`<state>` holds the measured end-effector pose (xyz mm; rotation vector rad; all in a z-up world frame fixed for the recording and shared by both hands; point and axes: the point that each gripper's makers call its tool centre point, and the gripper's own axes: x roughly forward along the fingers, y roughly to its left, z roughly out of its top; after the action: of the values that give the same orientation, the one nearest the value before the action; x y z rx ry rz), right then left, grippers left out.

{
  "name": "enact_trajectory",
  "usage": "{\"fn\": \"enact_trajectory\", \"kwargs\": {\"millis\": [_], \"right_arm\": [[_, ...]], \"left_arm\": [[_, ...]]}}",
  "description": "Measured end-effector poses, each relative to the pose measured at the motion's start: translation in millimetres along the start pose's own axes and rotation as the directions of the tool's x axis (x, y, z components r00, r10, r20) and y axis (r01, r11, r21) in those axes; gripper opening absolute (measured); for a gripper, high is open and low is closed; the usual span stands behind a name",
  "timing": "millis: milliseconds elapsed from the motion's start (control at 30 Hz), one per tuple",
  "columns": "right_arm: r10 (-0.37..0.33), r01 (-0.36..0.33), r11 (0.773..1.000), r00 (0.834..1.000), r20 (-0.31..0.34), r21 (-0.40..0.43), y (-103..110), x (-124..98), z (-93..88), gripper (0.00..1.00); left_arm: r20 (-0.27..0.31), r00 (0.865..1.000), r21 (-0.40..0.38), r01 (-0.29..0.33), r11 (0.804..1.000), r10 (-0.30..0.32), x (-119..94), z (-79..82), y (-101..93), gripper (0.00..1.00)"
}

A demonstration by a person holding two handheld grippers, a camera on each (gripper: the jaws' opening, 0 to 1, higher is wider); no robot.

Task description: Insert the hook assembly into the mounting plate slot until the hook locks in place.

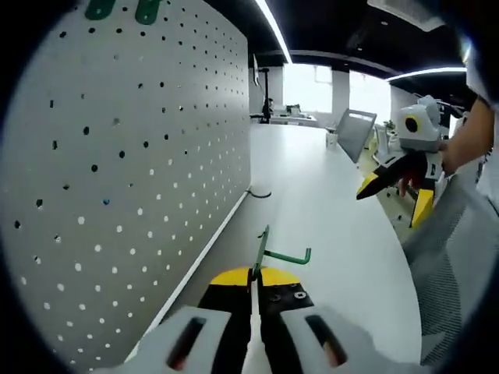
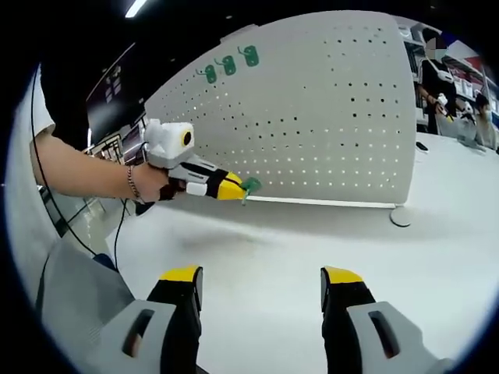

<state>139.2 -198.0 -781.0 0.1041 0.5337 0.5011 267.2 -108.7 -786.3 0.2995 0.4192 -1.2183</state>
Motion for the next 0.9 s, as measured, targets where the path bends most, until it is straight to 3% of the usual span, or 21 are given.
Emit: {"fn": "enact_trajectory", "kwargs": {"millis": [67,467,900], "right_arm": [[0.001,-0.001,1.0,1.0,-0.001,-0.002,0.4,0.1,0.0,0.59],[0.001,-0.001,1.0,1.0,0.011,-0.007,0.2,-1.8,5.0,0.59],[0.009,-0.008,1.0,1.0,0.021,-0.012,3.5,-0.7,8.7,0.59]], "left_arm": [[0.057,0.998,-0.067,-0.022,0.998,0.026,-4.2,11.9,1.9,0.01],[0.16,0.985,-0.059,-0.055,0.997,0.063,-26.7,44.9,-4.7,0.01],[0.274,0.957,-0.071,-0.082,0.994,0.099,-57.5,80.6,-11.4,0.01]]}}
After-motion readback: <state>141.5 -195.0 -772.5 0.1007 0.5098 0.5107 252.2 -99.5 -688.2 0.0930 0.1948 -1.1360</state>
